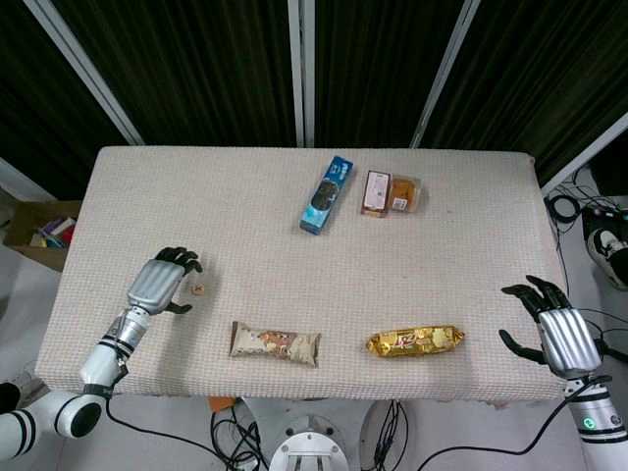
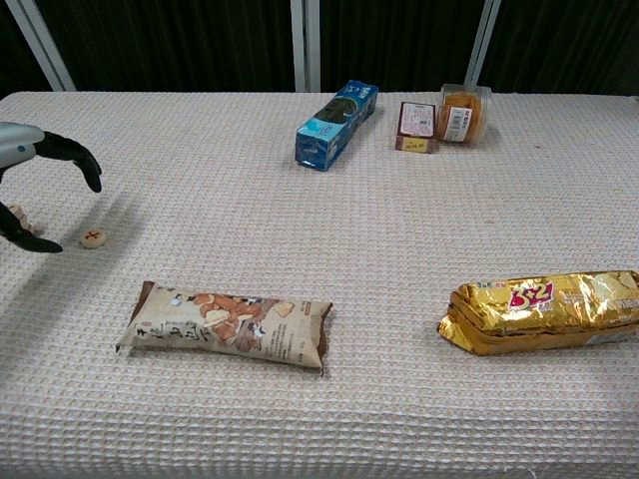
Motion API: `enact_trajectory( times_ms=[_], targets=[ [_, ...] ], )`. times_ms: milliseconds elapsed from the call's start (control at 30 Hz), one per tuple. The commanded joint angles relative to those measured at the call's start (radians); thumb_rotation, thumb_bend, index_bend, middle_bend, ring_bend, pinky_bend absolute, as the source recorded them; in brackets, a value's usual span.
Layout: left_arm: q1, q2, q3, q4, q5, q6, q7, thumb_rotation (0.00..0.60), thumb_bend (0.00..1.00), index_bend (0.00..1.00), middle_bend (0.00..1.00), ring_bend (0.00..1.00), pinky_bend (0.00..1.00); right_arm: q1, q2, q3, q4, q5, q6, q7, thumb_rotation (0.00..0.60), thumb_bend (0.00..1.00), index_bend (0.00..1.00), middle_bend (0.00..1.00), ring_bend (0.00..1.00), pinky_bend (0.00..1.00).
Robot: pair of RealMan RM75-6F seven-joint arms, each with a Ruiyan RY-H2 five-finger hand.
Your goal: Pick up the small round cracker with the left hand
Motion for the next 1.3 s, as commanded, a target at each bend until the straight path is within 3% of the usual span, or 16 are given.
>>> enact_trajectory(
  times_ms=[33, 400, 1300],
  targets=[
    [-0.013, -0.012, 0.004, 0.012, -0.017, -0.018, 0.004, 0.6, 0.11, 0.35, 0.18, 0.12, 0.15, 0.003, -0.002, 0.0, 0.001, 0.002, -0.004, 0.0, 0.6, 0.2, 0.27, 0.29, 0.11, 0.2],
    [-0.067, -0.082, -0.005, 0.1, -0.122, -0.076, 0.021, 0.6, 0.23, 0.38, 0.17, 0.11, 0.15, 0.003, -0.001, 0.001, 0.013, 0.007, 0.001, 0.014, 0.6, 0.2, 0.27, 0.28, 0.11, 0.2],
    [-0.084, -0.126, 0.031, 0.153, -0.153, -0.049, 0.025, 0.6, 0.37, 0.49, 0.17, 0.11, 0.15, -0.005, -0.017, -0.002, 0.047, 0.019, 0.009, 0.047, 0.6, 0.2, 0.27, 0.27, 0.11, 0.2]
  ],
)
